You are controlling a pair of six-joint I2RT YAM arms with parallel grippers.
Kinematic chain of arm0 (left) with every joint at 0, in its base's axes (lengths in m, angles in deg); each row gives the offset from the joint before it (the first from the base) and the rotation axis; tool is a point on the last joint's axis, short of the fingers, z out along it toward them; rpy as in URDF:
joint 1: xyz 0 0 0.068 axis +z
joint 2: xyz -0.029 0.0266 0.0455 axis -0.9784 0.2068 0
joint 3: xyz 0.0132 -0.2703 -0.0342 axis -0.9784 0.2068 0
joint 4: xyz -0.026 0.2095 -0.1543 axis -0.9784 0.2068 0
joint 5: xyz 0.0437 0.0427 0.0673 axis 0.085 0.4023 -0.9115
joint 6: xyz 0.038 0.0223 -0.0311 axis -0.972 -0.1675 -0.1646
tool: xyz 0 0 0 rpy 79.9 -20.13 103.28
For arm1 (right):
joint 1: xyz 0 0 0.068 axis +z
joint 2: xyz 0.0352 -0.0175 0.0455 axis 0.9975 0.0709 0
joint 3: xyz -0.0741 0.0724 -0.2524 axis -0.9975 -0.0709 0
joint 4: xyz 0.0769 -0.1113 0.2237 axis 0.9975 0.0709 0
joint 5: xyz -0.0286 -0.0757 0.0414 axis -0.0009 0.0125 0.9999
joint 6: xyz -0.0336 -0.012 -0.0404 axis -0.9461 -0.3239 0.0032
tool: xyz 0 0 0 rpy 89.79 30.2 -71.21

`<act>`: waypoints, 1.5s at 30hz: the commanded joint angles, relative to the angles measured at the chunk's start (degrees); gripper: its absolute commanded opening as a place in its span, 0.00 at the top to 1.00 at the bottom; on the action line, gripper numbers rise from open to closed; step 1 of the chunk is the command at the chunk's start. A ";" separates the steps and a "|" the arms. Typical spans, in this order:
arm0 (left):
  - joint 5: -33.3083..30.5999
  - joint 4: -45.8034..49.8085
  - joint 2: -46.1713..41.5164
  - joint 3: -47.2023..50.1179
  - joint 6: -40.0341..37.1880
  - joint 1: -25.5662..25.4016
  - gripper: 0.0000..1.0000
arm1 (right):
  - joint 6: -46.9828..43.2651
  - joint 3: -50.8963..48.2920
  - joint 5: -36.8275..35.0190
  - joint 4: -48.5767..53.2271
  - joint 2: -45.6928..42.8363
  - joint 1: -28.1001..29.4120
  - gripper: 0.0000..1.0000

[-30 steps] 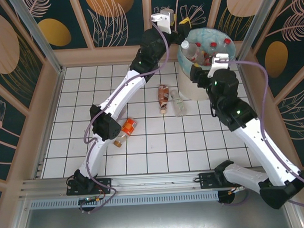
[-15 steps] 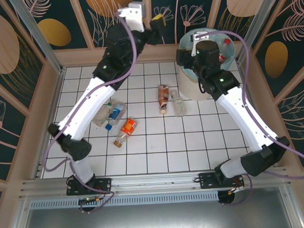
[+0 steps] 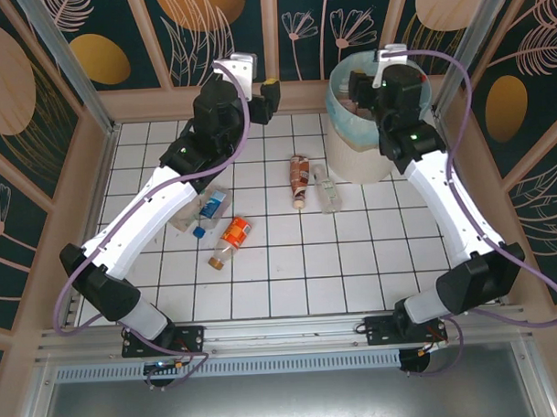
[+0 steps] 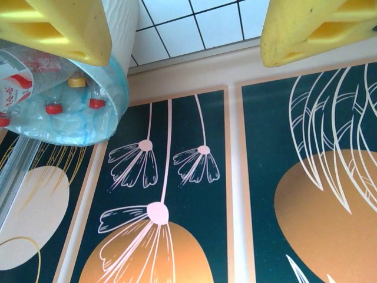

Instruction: Put the plastic bottles in the bin

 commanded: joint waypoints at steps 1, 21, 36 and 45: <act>-0.97 -2.32 -2.22 0.19 -0.50 0.26 0.32 | 3.68 -0.63 4.54 4.24 3.59 -1.27 0.30; 1.28 0.41 2.27 -4.43 -0.35 0.53 0.31 | 16.40 -3.54 14.05 6.10 -0.23 -13.00 0.29; 2.05 0.05 2.89 -3.74 -0.63 0.65 0.31 | 19.69 -12.17 18.47 3.11 -8.65 -22.92 0.28; 2.00 -0.17 2.71 -2.39 -0.10 0.66 0.31 | 18.31 -9.40 20.33 6.04 -4.00 -19.29 0.60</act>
